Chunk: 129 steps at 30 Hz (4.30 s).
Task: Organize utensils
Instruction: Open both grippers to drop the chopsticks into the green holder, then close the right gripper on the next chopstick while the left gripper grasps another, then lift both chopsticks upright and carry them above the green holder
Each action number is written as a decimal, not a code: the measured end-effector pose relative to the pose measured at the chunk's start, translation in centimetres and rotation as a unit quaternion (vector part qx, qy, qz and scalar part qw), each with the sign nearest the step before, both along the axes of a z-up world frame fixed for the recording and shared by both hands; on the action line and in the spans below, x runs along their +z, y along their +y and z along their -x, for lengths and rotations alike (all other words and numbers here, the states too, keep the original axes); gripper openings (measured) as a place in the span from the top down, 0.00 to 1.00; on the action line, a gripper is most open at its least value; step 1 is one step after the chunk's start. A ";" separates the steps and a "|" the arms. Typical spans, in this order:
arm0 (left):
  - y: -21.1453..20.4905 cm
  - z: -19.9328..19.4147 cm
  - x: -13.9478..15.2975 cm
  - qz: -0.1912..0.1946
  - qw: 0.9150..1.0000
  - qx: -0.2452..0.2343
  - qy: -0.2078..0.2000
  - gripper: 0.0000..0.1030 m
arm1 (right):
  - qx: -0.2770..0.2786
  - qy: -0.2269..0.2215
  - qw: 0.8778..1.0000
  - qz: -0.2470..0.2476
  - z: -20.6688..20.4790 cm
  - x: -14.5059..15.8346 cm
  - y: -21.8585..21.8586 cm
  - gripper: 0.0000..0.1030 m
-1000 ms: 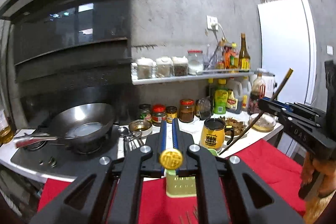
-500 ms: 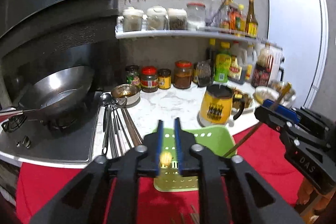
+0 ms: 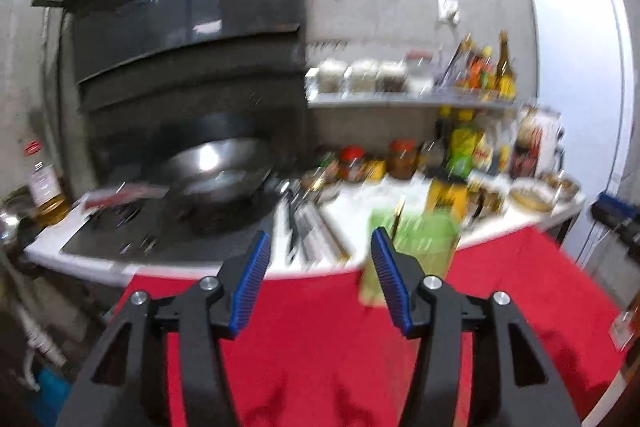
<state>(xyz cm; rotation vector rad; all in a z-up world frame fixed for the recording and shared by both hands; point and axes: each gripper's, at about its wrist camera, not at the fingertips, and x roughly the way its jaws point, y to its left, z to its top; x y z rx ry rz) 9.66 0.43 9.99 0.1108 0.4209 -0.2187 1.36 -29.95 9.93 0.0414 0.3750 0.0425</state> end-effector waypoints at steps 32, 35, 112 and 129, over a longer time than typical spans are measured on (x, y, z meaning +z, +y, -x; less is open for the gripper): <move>-2.1 4.7 -18.3 0.024 0.962 -0.073 0.261 0.58 | 0.033 0.228 0.973 -0.020 4.4 -17.8 2.7 0.72; -2.6 4.2 -18.5 0.030 0.960 -0.082 0.268 0.61 | 0.038 0.230 0.972 -0.017 4.1 -17.8 3.0 0.72; -0.3 6.7 -19.7 -0.033 0.978 -0.062 0.199 0.93 | 0.009 0.184 0.983 -0.005 6.7 -19.6 2.5 0.93; 4.3 8.2 -7.5 0.059 0.997 -0.032 0.031 0.93 | 0.010 0.050 0.999 -0.018 7.8 -7.7 1.2 0.93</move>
